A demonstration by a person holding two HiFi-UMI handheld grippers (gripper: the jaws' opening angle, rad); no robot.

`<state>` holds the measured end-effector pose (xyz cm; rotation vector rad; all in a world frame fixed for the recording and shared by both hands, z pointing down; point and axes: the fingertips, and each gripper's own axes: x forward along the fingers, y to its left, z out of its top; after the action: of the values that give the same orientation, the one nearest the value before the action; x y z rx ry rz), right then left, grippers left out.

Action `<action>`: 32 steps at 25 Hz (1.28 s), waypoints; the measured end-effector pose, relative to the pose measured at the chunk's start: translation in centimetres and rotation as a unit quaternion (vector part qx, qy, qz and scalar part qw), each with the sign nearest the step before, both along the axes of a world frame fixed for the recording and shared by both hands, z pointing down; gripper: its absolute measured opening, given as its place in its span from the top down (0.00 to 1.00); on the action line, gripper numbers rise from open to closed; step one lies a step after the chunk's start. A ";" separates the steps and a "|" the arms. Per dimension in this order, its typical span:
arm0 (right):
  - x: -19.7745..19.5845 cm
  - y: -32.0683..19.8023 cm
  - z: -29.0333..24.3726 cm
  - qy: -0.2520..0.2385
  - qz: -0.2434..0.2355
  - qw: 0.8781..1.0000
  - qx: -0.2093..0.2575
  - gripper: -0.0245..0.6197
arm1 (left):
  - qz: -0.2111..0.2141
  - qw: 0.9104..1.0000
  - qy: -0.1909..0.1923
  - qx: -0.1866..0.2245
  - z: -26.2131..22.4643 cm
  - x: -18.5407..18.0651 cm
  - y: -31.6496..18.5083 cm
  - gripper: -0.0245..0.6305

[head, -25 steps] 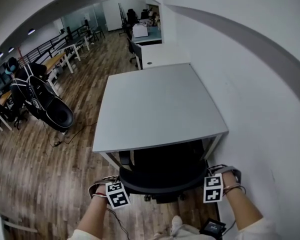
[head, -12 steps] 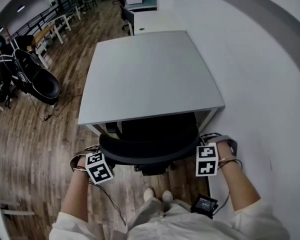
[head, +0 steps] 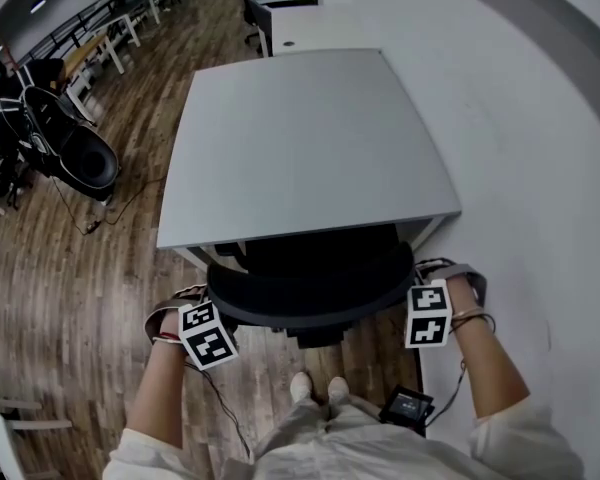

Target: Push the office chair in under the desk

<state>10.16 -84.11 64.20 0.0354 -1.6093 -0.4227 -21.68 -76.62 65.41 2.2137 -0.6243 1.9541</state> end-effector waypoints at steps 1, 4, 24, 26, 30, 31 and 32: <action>-0.1 -0.1 0.1 0.000 0.000 1.000 0.000 0.76 | 0.000 1.000 0.000 -0.001 0.1 -0.1 -0.2 0.61; -0.5 -0.7 0.3 -0.003 -0.002 1.000 0.000 0.76 | -0.001 1.000 0.000 -0.002 0.4 -0.4 -0.7 0.61; -1.1 -6.1 0.4 -0.013 -0.010 1.000 0.010 0.76 | -0.017 1.000 -0.009 0.011 0.8 -1.2 -5.3 0.63; -1.3 -6.9 0.4 -0.012 -0.011 1.000 0.011 0.76 | -0.018 1.000 -0.009 0.012 0.9 -1.4 -6.1 0.63; -1.9 -8.1 0.2 -0.013 -0.011 1.000 0.010 0.76 | -0.016 1.000 -0.008 0.010 0.7 -1.9 -7.3 0.63; -2.1 -8.3 0.2 -0.013 -0.011 1.000 0.010 0.76 | -0.015 1.000 -0.008 0.010 0.6 -2.1 -7.5 0.63; -2.3 -8.5 0.1 -0.013 -0.011 1.000 0.010 0.76 | -0.015 1.000 -0.008 0.010 0.6 -2.3 -7.8 0.63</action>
<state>7.87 -92.62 64.33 0.0386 -1.6318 -0.4581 -24.02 -84.38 66.01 2.1886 -0.6775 1.9620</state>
